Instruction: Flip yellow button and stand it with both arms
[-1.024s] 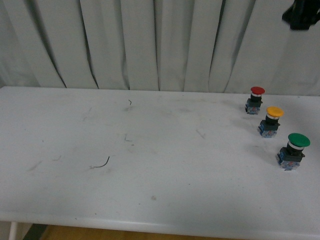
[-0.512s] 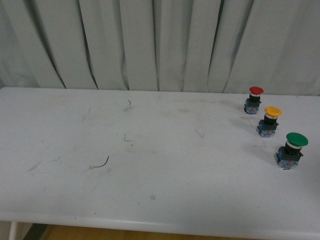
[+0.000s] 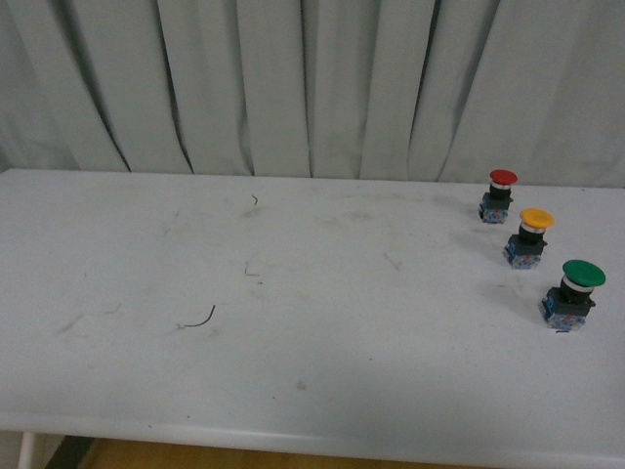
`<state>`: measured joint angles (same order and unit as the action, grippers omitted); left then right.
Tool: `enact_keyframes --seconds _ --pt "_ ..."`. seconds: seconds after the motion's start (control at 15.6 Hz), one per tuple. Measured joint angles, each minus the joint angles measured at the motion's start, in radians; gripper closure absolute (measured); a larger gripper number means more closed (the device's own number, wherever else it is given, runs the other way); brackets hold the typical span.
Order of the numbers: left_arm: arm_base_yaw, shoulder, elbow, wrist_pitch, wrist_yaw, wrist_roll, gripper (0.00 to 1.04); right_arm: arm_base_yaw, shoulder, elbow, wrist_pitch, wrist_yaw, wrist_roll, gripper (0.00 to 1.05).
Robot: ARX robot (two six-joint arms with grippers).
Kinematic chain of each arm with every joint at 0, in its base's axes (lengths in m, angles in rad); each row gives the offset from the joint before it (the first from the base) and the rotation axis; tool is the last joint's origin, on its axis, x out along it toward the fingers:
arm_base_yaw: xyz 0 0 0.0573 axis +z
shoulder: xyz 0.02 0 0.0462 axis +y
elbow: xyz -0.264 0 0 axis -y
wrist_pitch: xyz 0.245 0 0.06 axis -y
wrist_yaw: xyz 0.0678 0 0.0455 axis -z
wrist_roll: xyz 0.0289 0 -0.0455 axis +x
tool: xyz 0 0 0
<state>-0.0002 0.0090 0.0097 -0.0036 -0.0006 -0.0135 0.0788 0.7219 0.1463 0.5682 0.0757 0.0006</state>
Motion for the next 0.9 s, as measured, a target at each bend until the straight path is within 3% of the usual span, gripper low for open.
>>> enact_keyframes --seconds 0.06,0.13,0.9 --pt "0.000 0.000 0.000 0.000 0.000 0.000 0.07 -0.057 -0.032 -0.019 -0.015 -0.064 0.000 1.03" --pt "0.000 0.000 0.000 0.000 0.000 0.000 0.07 -0.084 -0.063 -0.033 -0.029 -0.064 0.000 1.03" --pt "0.000 0.000 0.000 0.000 0.000 0.000 0.07 -0.079 -0.375 -0.135 -0.213 -0.073 0.000 1.03"
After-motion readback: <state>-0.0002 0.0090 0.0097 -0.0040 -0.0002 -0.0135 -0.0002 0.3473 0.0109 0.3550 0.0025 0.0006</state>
